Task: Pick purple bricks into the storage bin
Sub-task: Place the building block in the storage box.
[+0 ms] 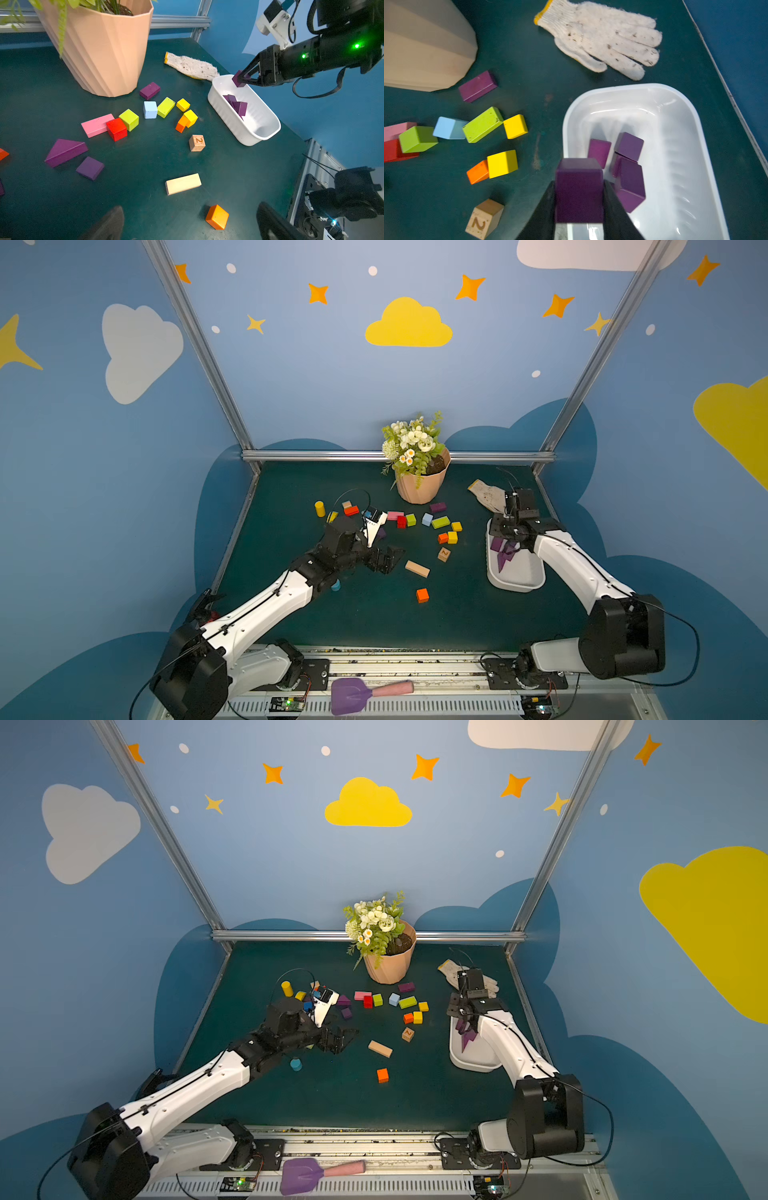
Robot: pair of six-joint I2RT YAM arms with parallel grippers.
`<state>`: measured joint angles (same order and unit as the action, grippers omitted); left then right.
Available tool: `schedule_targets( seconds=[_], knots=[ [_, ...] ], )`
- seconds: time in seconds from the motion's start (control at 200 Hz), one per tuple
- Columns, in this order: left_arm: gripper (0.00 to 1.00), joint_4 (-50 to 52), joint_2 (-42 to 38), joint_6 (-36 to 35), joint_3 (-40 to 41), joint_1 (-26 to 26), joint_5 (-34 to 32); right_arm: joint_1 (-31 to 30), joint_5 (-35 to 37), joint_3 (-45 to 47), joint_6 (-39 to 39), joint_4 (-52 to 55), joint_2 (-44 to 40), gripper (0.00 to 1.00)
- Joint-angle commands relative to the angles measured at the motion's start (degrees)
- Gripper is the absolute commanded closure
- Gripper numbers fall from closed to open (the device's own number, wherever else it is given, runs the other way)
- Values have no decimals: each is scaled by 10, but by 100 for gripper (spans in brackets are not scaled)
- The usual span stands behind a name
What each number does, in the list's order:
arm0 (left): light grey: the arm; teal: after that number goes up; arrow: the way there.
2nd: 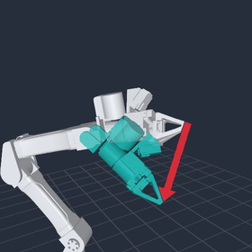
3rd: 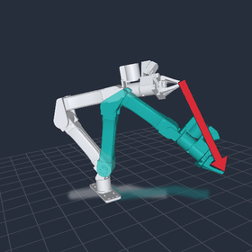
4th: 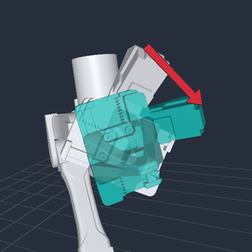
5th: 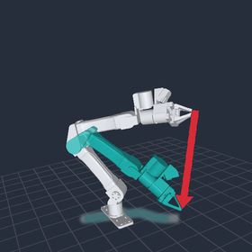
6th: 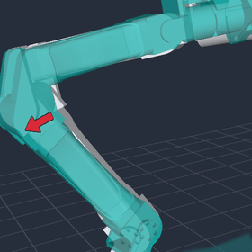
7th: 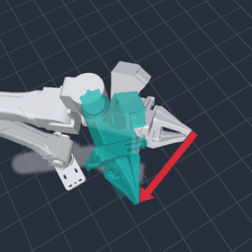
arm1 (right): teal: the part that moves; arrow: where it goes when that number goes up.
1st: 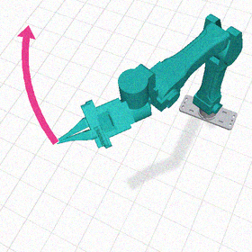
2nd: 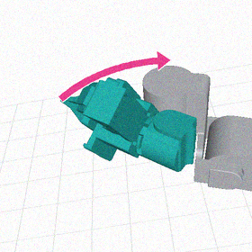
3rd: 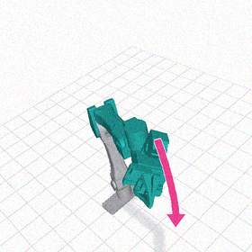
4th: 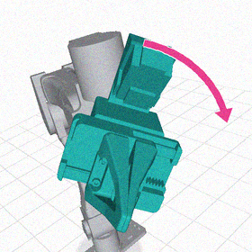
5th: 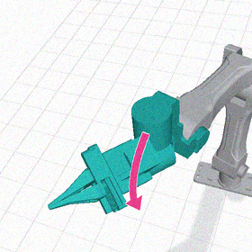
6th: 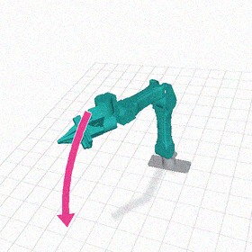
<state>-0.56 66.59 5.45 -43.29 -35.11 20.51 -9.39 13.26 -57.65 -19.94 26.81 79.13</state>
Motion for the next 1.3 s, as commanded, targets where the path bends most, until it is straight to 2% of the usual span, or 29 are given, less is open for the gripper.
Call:
schedule_targets(
  seconds=[0.0, 0.626, 1.297],
  knots=[
    [0, 2, 6, -16, -16, -10, 7, 23, 20, 10, -31, 29, -21, 65],
    [0, 14, 14, -40, -21, -37, -4, 126, -18, 39, -55, 31, 10, 64],
    [0, 28, 15, -50, -26, -43, -10, 130, 3, 37, -58, 27, 104, 64]
  ],
)
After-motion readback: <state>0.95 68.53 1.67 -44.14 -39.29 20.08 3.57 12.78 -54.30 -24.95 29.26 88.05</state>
